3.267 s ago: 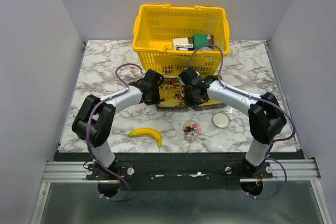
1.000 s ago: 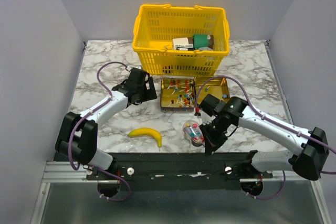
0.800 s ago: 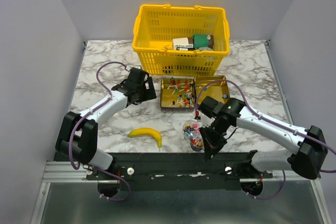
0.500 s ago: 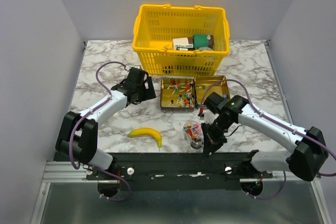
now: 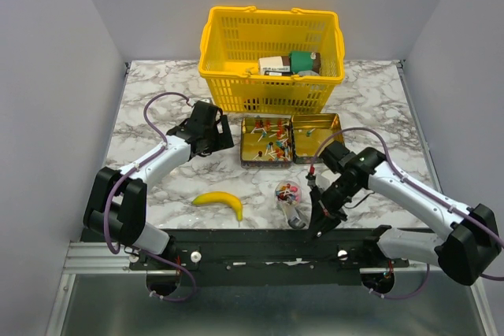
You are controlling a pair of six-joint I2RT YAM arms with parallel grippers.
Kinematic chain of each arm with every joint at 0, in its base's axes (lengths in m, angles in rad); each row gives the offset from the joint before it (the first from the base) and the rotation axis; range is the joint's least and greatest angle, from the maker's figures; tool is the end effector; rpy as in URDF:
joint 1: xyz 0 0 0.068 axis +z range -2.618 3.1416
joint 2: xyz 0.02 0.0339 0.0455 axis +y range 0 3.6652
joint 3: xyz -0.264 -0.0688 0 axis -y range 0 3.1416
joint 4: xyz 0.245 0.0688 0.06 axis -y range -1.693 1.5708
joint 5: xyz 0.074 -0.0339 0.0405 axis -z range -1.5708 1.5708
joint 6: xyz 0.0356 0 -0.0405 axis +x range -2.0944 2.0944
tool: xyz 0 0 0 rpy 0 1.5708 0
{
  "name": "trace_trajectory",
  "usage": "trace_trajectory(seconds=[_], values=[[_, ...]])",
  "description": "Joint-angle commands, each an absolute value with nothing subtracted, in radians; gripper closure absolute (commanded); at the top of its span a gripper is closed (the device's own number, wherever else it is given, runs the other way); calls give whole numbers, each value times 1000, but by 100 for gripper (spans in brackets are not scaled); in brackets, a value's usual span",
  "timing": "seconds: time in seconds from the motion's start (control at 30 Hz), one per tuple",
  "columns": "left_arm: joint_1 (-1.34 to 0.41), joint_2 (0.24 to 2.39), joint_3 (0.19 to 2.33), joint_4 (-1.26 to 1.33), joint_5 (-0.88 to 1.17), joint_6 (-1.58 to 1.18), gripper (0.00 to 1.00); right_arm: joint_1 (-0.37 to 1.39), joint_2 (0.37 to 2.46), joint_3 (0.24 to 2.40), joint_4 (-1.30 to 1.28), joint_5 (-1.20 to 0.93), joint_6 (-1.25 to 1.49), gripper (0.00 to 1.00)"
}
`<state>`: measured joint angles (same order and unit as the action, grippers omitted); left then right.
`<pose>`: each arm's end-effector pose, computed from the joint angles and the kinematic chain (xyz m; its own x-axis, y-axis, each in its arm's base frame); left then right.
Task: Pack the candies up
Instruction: Place the fake candies in the packing bottle, then move the storage box to the center of the board.
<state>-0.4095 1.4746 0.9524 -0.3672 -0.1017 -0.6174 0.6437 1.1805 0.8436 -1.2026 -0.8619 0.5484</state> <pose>0.2820 -0.1185 0.2211 -0.7763 -0.2909 -0.5592 -0.1373 0.9439 -0.3004 0.1227 0.1258 0.2362 -0.8958 -0.2479 0.3688 0.0672 0.7449 0.6638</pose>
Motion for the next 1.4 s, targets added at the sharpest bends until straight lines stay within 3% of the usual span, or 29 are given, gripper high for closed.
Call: trace_trajectory(seconds=[0.0, 0.23, 0.37, 0.57, 0.8, 1.0, 1.37], values=[[-403, 1479, 942, -351, -104, -615, 1, 632, 1140, 836, -1236, -991, 607, 99], [-403, 1479, 942, -354, -103, -617, 1, 611, 1138, 888, -1223, -1028, 649, 100], [-402, 1479, 942, -353, -91, -617, 1, 601, 1196, 1027, -1227, -959, 637, 100], [-402, 1482, 940, -339, -46, -623, 1, 581, 1373, 1230, -1162, -792, 679, 100], [-402, 1477, 956, -374, -67, -629, 1, 575, 1595, 1322, -857, -785, 952, 100], [-399, 1482, 959, -388, -74, -649, 1, 575, 1774, 1465, -812, -730, 1121, 100], [-394, 1486, 969, -410, -100, -657, 1, 584, 1809, 1315, -542, -729, 1548, 100]])
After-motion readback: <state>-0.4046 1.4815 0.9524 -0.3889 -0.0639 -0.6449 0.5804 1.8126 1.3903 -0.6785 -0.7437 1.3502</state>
